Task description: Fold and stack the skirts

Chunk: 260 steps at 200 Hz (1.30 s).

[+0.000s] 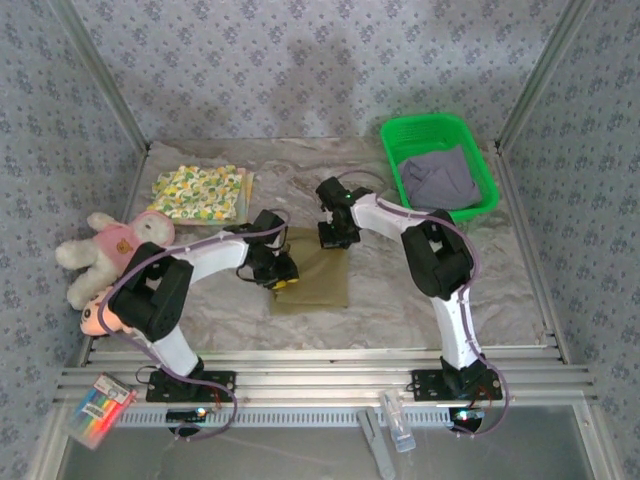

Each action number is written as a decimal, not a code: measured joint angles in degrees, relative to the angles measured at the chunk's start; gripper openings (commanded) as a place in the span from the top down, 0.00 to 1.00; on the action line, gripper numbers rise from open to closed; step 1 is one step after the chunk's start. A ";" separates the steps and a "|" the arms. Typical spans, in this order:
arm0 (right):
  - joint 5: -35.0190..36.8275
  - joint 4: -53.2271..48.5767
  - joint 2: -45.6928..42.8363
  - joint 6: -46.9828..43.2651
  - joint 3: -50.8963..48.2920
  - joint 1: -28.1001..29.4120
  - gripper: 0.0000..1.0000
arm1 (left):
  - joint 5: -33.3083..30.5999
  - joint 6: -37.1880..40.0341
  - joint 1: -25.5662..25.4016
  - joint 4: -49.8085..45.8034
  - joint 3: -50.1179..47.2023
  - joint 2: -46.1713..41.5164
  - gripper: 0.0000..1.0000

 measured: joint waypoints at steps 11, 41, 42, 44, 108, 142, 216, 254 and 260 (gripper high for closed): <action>-0.31 0.37 -2.71 1.31 -4.07 -0.52 0.99 | -0.61 1.77 0.17 -0.87 1.66 1.31 0.66; -4.44 5.51 -13.38 7.69 -20.37 -1.14 0.89 | -0.31 7.04 1.36 -3.58 8.66 6.67 0.66; -4.61 5.70 -13.66 7.96 -20.79 -1.11 0.88 | -0.31 7.17 1.40 -3.67 8.85 6.82 0.66; -5.22 6.64 -14.62 9.40 -22.10 -1.03 0.87 | -0.28 7.63 1.46 -3.82 9.42 7.26 0.66; -6.99 24.26 -33.22 20.63 -39.19 5.97 0.54 | -0.76 15.87 2.03 -10.21 22.36 11.91 0.41; -6.16 25.99 -33.66 5.95 -35.91 2.38 0.49 | -0.79 14.45 2.64 -10.01 19.10 1.31 0.30; -5.99 19.30 -16.02 -16.31 -20.59 1.22 0.49 | -0.09 7.17 6.29 -7.63 0.00 -14.62 0.00; -5.97 18.16 -13.35 -18.80 -17.81 1.60 0.59 | 1.38 5.38 6.38 -6.99 -2.38 -17.05 0.00; -5.97 18.14 -13.35 -19.10 -17.75 1.77 0.63 | 1.66 5.16 6.38 -6.67 -2.38 -17.33 0.00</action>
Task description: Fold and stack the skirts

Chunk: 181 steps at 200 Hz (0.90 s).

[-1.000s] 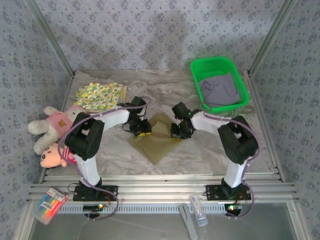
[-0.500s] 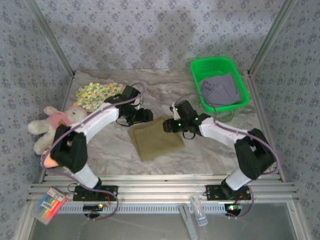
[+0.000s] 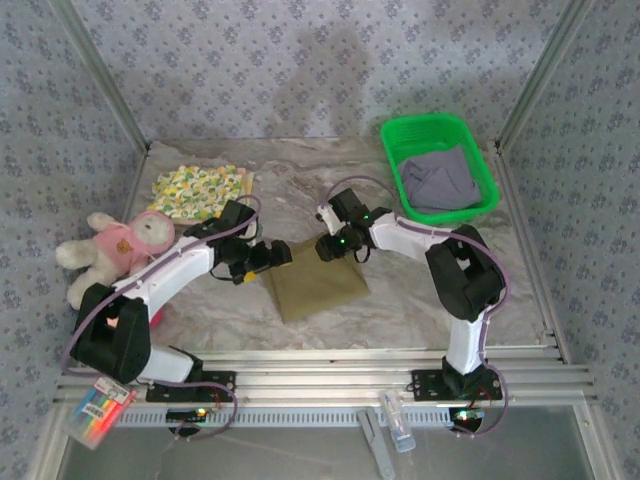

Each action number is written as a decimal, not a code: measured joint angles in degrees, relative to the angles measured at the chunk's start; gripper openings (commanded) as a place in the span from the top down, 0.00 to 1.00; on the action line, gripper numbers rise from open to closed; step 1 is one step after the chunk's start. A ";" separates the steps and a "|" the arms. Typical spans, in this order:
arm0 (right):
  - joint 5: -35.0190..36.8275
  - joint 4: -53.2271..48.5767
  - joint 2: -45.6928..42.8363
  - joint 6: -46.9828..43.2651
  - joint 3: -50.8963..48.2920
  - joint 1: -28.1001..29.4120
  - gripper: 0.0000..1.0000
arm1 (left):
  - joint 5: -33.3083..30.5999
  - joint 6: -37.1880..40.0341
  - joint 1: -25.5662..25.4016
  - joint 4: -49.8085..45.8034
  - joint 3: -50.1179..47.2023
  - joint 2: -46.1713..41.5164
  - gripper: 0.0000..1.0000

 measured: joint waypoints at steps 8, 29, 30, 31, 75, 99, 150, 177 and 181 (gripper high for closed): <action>0.04 0.00 0.00 -0.09 0.07 0.20 0.67 | 0.37 -0.35 0.00 0.35 0.00 -0.11 0.00; 0.02 0.02 0.00 -0.57 0.11 0.55 0.82 | 1.09 -1.09 0.00 1.29 0.00 -0.11 0.00; 0.02 0.02 0.00 -0.79 0.11 0.55 0.82 | 1.11 -1.14 0.00 1.31 0.00 -0.11 0.00; 0.02 0.02 0.00 -0.94 0.11 0.55 0.83 | 1.16 -1.18 0.00 1.36 0.00 -0.11 0.00; -0.04 0.20 -0.55 -0.94 0.11 0.94 1.00 | 5.51 -2.51 -0.02 3.87 0.09 -0.07 0.00; -0.33 1.42 -2.40 -0.98 -0.17 1.22 1.00 | 7.52 -4.39 -0.61 6.80 0.55 -0.04 0.00; -0.50 6.40 -7.06 -0.35 -3.43 1.51 1.00 | 4.98 -8.94 -1.25 9.73 0.90 1.09 0.00; -2.60 8.15 -7.76 -0.39 -5.07 1.51 1.00 | 3.48 -9.42 -1.25 9.55 1.99 1.11 0.00; -2.86 8.41 -7.76 -0.37 -5.16 1.51 1.00 | 3.23 -9.55 -1.25 9.53 2.16 1.09 0.00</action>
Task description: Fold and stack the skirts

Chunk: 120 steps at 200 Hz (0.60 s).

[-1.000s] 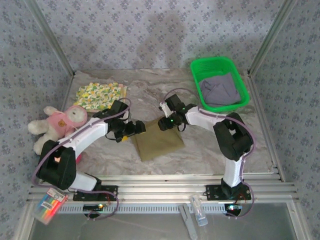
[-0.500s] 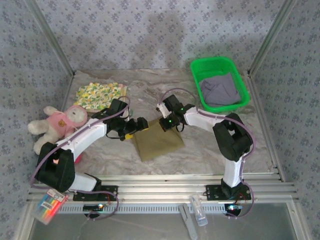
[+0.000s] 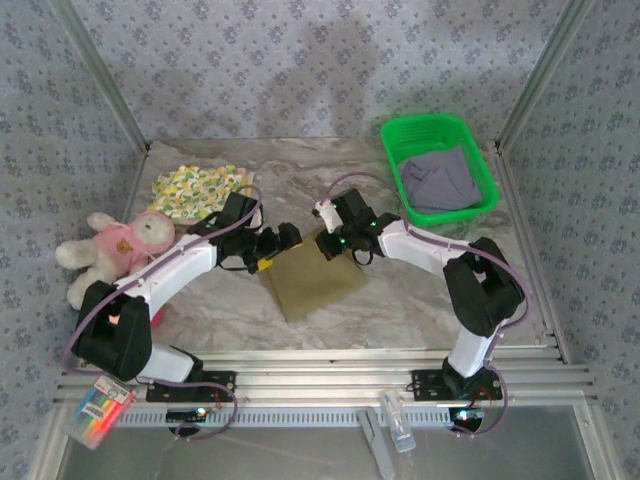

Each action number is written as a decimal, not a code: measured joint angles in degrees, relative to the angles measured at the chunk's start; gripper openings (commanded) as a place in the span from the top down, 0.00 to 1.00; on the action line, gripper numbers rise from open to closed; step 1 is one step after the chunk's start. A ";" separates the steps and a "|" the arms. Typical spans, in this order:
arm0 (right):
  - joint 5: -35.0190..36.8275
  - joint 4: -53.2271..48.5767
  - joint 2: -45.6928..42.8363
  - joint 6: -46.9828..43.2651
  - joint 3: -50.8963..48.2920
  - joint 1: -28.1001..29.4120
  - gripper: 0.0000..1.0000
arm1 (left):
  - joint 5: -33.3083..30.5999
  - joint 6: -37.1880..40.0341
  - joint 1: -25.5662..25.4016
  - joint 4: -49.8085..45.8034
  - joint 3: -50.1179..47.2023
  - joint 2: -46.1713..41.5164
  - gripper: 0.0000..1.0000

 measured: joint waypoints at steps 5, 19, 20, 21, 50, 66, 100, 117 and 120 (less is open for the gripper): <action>-0.20 0.37 0.02 0.09 -0.09 0.00 1.00 | -0.31 -0.15 0.00 -0.04 0.24 0.00 0.00; -0.35 1.38 0.31 0.87 0.09 0.00 1.00 | -0.90 -0.76 -0.02 0.15 0.50 0.00 0.00; -0.37 1.38 0.37 0.94 0.11 0.00 1.00 | -0.92 -0.76 0.00 0.17 0.50 0.00 0.00; -0.39 1.38 0.39 0.98 0.15 -0.02 1.00 | -0.92 -0.81 -0.02 0.20 0.50 0.00 0.00; -0.94 2.80 5.77 3.06 3.63 -0.66 1.00 | -0.68 -2.05 -1.07 1.53 1.33 1.40 0.00; -1.03 3.06 9.14 4.26 4.85 -1.25 1.00 | -0.72 -2.78 -2.38 3.58 2.25 4.07 0.00; -1.97 2.54 13.88 6.21 7.02 -2.38 1.00 | -2.54 -4.92 -3.23 6.64 2.40 11.43 0.00; -2.19 2.38 14.73 6.69 8.37 -2.54 1.00 | -5.05 -5.97 -2.82 7.15 1.05 13.18 0.00; -2.19 2.38 14.73 6.75 8.57 -2.54 1.00 | -5.49 -6.10 -2.71 7.28 0.57 13.20 0.00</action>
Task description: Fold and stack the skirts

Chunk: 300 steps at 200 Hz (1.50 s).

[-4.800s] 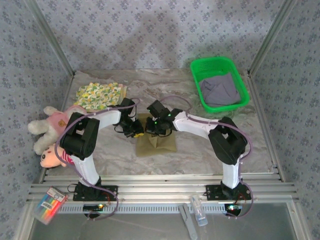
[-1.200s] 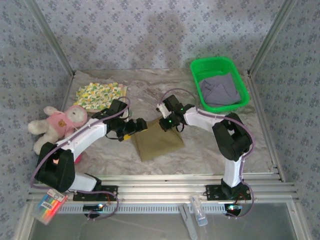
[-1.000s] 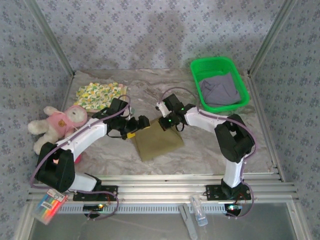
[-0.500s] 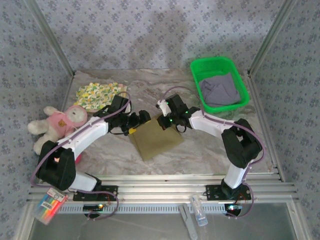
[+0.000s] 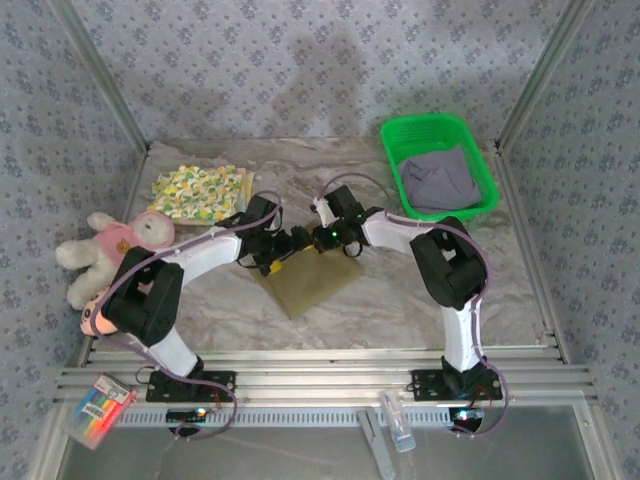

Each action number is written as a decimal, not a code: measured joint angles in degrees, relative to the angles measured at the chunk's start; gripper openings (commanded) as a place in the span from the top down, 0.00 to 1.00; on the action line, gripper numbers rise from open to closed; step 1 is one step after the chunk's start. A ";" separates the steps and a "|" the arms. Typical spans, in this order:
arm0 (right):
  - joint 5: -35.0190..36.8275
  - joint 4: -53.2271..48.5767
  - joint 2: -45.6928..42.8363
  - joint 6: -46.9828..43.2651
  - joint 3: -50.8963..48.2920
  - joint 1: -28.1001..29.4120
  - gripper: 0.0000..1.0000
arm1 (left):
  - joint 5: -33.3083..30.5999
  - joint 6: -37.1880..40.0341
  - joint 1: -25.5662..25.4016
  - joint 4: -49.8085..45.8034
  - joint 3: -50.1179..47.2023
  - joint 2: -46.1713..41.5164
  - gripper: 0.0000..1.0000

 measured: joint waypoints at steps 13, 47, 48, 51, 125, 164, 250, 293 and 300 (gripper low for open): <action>-0.02 -0.02 0.00 0.37 0.68 0.00 0.98 | -1.51 -0.44 0.63 0.55 -1.99 -0.02 0.00; -0.11 -1.79 0.17 3.37 2.14 -0.33 0.83 | -3.67 0.28 1.11 1.88 -2.67 -0.09 0.00; -0.11 -1.86 0.20 3.56 2.16 -0.35 0.82 | -3.69 0.31 1.14 1.92 -2.67 -0.09 0.00; -0.11 -2.08 0.22 3.63 2.29 -0.46 0.80 | -3.87 0.52 1.20 2.01 -2.67 -0.07 0.00; 0.79 -5.95 -6.88 9.01 -4.83 -3.32 0.49 | -4.72 4.50 3.21 0.92 -0.87 1.86 0.00; 0.55 -9.66 -7.98 7.80 -7.06 -2.62 0.53 | -4.70 7.45 3.50 -1.25 1.44 3.56 0.00; -2.08 -13.77 -13.94 16.13 -14.88 -0.17 0.49 | -6.93 15.89 3.63 -10.99 10.25 9.29 0.00; -1.20 -12.94 -16.15 19.93 -15.04 -5.81 0.45 | -9.73 19.89 3.58 -17.38 15.41 12.52 0.00; -1.31 -12.94 -15.30 20.13 -14.62 -6.40 0.44 | -10.03 20.37 3.52 -18.27 16.04 13.00 0.00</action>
